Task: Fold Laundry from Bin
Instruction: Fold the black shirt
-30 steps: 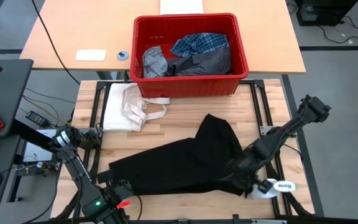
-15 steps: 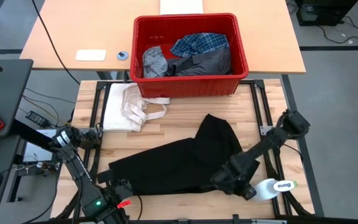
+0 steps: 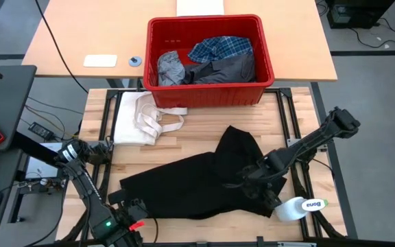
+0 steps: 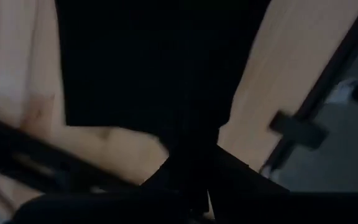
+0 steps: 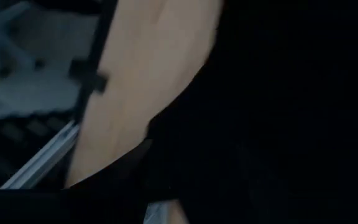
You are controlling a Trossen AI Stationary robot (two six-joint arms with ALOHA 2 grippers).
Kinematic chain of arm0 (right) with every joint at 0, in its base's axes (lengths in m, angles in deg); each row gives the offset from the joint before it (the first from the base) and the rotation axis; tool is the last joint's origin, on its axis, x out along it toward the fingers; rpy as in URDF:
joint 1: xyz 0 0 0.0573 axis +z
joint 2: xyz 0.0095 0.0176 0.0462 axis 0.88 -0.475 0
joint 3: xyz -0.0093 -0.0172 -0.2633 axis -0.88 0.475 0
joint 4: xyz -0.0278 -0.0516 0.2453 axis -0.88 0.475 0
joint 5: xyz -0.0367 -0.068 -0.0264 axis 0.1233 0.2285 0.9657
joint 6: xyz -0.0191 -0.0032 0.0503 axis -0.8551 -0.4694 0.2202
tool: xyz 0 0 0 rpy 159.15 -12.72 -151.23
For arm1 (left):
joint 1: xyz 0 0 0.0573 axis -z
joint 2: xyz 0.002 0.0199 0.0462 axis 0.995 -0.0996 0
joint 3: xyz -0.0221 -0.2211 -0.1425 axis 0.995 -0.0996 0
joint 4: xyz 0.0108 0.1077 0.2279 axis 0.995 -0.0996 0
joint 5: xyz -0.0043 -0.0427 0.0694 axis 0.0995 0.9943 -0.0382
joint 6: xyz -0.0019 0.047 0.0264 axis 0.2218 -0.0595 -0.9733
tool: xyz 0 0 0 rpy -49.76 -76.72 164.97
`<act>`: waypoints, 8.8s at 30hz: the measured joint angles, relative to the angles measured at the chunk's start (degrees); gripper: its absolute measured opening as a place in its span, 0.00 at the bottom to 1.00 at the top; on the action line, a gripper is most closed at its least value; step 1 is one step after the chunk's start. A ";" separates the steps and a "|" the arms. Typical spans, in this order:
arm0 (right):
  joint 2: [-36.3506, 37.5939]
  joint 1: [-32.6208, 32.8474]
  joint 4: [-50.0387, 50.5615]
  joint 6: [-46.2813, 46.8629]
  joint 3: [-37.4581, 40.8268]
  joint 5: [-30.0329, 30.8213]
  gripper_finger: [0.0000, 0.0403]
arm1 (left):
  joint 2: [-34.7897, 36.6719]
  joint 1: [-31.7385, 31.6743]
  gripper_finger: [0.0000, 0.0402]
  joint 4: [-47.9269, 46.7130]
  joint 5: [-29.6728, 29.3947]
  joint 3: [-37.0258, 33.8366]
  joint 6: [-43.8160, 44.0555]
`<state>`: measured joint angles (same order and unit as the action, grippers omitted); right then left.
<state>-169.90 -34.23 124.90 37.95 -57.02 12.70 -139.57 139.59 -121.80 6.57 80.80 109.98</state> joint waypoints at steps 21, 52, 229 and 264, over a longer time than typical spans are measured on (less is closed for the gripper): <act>0.08 -8.10 -3.30 -2.67 0.00 8.40 0.58 | 0.55 -0.23 0.68 12.78 3.18 0.03 2.86; 13.36 -46.41 -12.81 4.40 22.86 25.64 0.53 | -2.93 -4.90 0.48 22.30 6.91 -26.34 12.84; 11.83 -7.57 11.85 48.18 26.15 15.58 0.05 | 0.07 -12.93 0.47 36.94 -8.58 -34.71 2.60; 1.64 1.76 -14.59 15.24 19.70 21.09 0.41 | 9.03 -22.05 0.47 36.80 -11.54 -31.04 -11.58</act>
<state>-168.26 -32.47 110.32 53.19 -37.32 33.80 -130.54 117.55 -85.00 -4.96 49.76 98.40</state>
